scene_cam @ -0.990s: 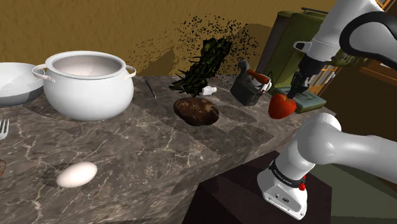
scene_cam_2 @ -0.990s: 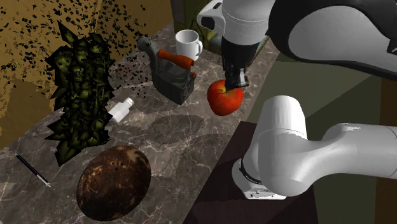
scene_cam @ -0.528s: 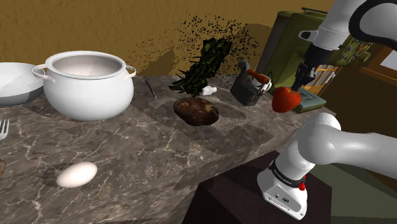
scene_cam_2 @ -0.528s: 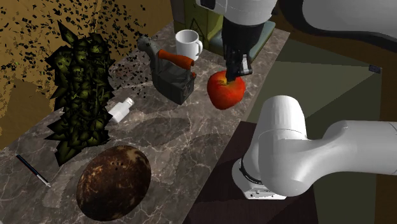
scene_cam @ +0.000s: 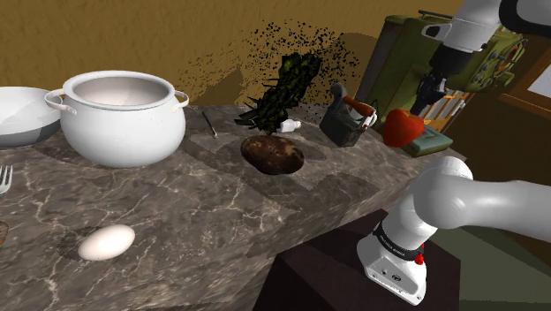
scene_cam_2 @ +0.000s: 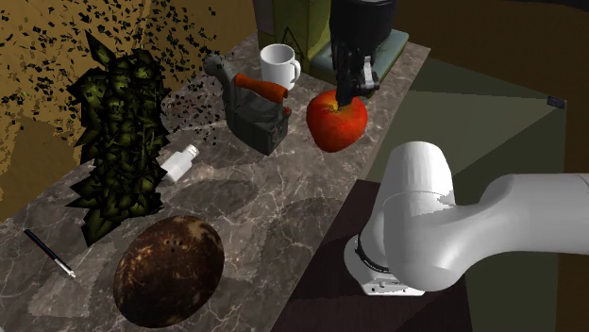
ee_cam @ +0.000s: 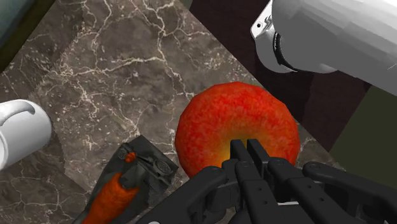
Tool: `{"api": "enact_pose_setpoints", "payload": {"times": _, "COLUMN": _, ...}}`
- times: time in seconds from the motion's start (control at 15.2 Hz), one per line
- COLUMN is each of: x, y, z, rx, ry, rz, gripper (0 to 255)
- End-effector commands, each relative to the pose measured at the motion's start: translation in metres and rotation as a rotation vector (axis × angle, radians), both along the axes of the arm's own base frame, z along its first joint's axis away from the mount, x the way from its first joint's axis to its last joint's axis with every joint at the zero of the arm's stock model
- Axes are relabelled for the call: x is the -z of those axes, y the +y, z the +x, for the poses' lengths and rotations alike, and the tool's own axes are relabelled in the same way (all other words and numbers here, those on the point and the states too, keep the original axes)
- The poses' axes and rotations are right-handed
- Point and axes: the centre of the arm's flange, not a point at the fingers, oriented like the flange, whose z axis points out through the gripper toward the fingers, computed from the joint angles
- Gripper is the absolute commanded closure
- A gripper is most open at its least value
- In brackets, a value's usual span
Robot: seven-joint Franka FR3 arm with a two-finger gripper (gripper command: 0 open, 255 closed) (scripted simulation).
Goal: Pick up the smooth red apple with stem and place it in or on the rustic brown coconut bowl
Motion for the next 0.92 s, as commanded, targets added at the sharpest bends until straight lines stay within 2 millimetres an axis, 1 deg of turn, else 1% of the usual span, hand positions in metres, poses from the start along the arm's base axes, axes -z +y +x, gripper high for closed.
{"api": "enact_pose_setpoints", "payload": {"times": 0.0, "x": -0.004, "y": 0.014, "z": 0.014, "rx": 0.0, "ry": 0.0, "rz": 0.001, "gripper": 255}}
{"api": "enact_pose_setpoints", "payload": {"times": 0.86, "x": -0.037, "y": 0.14, "z": 0.126, "rx": 0.0, "ry": 0.0, "rz": 0.001, "gripper": 255}}
